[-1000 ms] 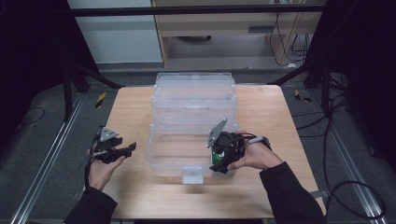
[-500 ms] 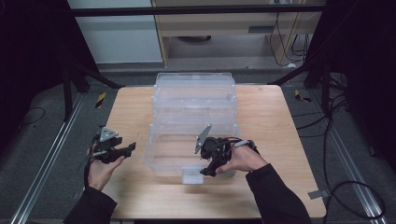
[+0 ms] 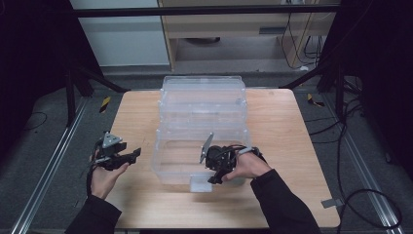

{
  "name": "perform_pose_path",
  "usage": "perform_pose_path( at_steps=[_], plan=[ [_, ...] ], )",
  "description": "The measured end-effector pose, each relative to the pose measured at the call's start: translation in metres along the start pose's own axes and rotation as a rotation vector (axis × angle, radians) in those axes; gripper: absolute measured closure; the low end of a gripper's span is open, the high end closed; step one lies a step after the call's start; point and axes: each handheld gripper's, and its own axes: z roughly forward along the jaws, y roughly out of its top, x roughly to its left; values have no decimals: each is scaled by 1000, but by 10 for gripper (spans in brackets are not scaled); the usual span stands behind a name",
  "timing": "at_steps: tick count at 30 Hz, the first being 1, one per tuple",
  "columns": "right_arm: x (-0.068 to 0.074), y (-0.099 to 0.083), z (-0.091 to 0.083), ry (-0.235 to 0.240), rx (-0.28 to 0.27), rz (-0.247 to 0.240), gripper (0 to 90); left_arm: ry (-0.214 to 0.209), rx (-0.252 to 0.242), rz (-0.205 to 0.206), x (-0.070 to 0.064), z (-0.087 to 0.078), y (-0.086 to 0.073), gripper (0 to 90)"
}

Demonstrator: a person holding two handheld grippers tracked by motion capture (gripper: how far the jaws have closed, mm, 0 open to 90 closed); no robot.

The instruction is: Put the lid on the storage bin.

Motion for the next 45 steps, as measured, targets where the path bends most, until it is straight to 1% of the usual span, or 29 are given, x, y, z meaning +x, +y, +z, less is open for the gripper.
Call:
perform_pose_path(
  at_steps=[2,4,6,7,9,10,14,16,18,21,25,27,28,30,33,36,38,39,40,42,45],
  plan=[
    [-1,1,2,9,16,11,541,-1,-2,-1,0,0,0,359],
    [-2,1,3,22,15,9,555,-1,-5,5,0,-1,1,359],
    [-2,1,4,20,19,17,574,-4,-10,4,0,-2,2,361],
    [-3,1,4,23,25,20,576,-4,-9,11,1,-2,3,361],
    [-3,1,6,35,30,25,593,-3,-16,15,1,-5,5,361],
    [-3,1,6,40,32,16,597,-4,-20,21,1,-6,7,362],
    [-3,2,8,55,42,27,619,-16,-41,42,-1,-12,15,362],
    [-3,3,9,71,55,28,626,-23,-49,53,-2,-14,19,363],
    [-3,3,11,68,58,18,620,-34,-63,60,-3,-17,24,364],
    [-3,3,11,70,56,23,621,-56,-74,90,-5,-20,32,367],
    [-4,2,11,75,55,29,621,-87,-83,141,-9,-23,50,367],
    [-4,1,11,77,50,23,621,-106,-88,181,-13,-24,60,368],
    [-4,1,11,76,52,29,620,-109,-89,198,-14,-24,63,368],
    [-4,0,11,72,47,23,621,-126,-87,244,-17,-24,71,368],
    [-3,0,11,73,44,20,622,-166,-95,284,-23,-23,83,369],
    [-4,0,11,75,44,18,622,-179,-92,327,-26,-22,95,370],
    [-4,0,11,76,42,19,622,-201,-89,354,-27,-21,102,370],
    [-4,-1,11,77,42,16,622,-212,-96,360,-27,-20,105,370],
    [-4,-1,11,75,40,21,622,-217,-94,368,-27,-20,109,369],
    [-4,-1,11,76,34,15,623,-239,-90,388,-26,-19,118,371],
    [-3,-2,11,74,32,14,623,-257,-91,410,-27,-17,125,368]
  ],
)
